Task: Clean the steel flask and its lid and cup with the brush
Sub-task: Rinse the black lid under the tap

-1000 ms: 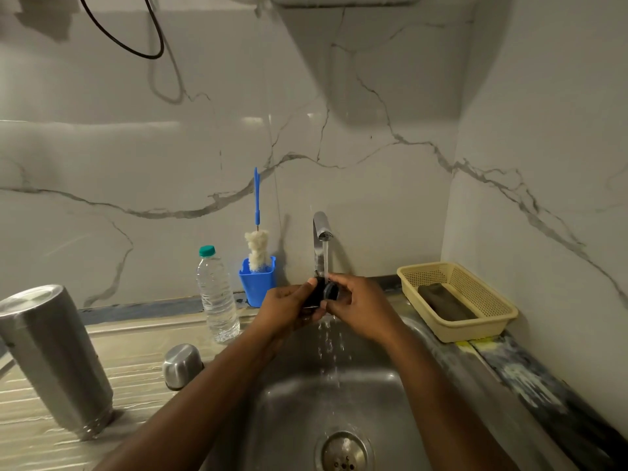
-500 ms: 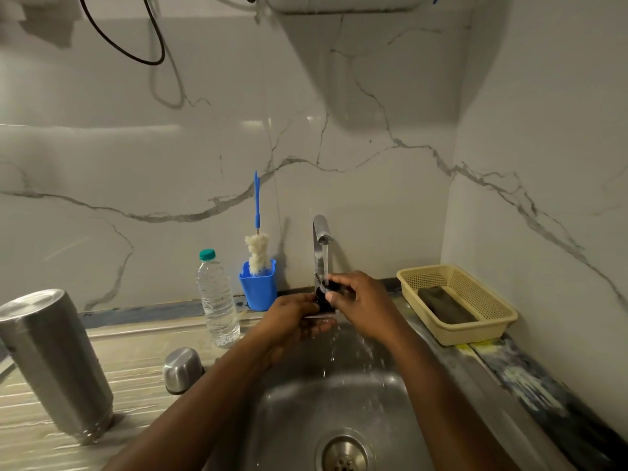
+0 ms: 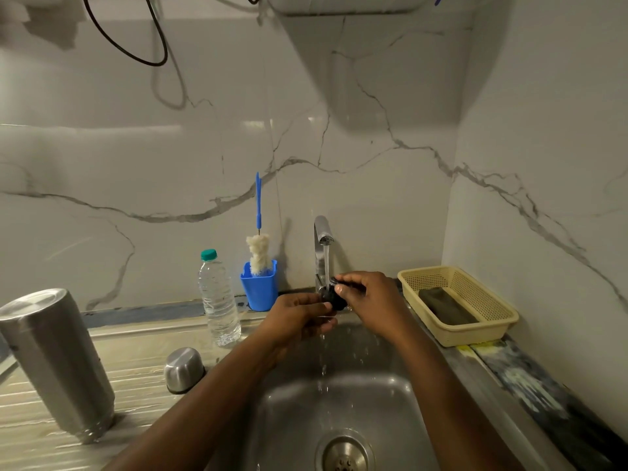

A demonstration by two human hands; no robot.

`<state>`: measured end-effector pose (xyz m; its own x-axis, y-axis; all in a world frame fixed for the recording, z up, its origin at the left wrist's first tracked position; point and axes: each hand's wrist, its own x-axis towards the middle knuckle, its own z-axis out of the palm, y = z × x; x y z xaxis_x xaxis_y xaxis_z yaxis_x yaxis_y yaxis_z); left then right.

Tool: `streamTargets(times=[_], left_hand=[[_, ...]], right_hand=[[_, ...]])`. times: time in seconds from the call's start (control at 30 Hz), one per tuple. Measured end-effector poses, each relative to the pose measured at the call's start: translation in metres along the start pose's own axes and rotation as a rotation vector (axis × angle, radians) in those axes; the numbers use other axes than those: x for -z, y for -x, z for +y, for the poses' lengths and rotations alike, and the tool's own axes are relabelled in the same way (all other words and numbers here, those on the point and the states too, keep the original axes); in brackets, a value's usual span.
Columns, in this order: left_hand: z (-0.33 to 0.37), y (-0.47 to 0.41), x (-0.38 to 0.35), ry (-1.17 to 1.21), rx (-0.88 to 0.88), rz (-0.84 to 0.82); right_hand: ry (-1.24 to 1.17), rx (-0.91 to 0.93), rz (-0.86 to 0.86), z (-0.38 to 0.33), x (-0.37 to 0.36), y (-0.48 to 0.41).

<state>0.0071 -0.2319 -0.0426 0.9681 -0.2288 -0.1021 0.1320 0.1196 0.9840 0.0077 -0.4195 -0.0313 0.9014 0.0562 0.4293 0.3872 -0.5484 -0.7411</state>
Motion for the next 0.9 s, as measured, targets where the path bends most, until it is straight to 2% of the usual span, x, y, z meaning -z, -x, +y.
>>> streamTargets(times=[0.27,0.5,0.67,0.9], left_hand=[[0.001,-0.002,0.005,0.024,-0.008,0.020],[-0.004,-0.004,0.016,0.066,-0.069,0.152],[-0.003,-0.006,0.014,0.016,-0.079,0.173],[-0.003,-0.006,0.012,-0.049,-0.107,0.176]], right_hand=[[0.003,0.012,-0.046,-0.006,-0.002,0.001],[0.033,-0.029,-0.134,-0.003,-0.005,0.005],[0.077,-0.072,-0.117,0.001,0.002,0.002],[0.107,-0.132,-0.187,0.006,-0.001,0.003]])
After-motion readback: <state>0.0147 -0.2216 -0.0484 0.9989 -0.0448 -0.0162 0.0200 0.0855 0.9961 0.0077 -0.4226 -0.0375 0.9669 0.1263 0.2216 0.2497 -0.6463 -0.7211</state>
